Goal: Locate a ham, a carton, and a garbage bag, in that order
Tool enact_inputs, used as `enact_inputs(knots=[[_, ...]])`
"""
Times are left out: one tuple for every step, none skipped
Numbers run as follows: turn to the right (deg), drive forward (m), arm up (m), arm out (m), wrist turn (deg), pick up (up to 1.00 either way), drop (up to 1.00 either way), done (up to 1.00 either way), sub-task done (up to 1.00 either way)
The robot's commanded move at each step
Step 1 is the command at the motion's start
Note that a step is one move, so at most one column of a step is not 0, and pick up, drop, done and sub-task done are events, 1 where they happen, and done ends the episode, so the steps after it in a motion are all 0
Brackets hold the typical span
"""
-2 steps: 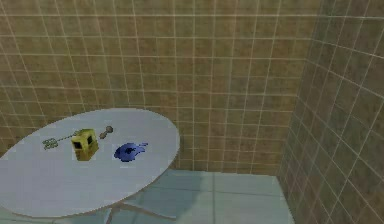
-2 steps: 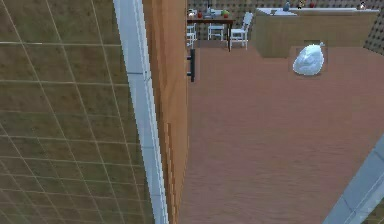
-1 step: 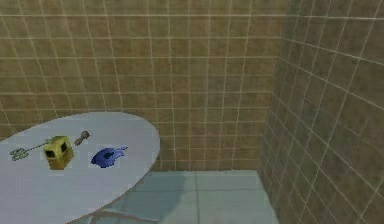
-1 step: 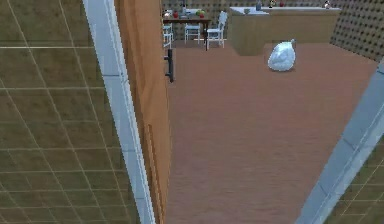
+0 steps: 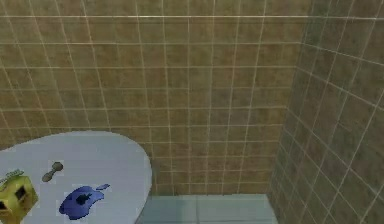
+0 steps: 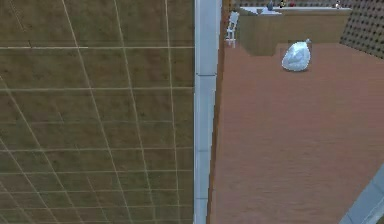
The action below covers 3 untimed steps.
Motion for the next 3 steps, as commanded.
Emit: enact_inputs(knots=[[-45.0, 0.00, 0.00, 0.00, 0.0, 0.00, 0.00, 0.00, 0.00], [0.0, 0.00, 0.00, 0.00, 0.0, 0.00, 0.00, 0.00, 1.00], [-45.0, 0.00, 0.00, 0.00, 0.0, 0.00, 0.00, 0.00, 0.00]])
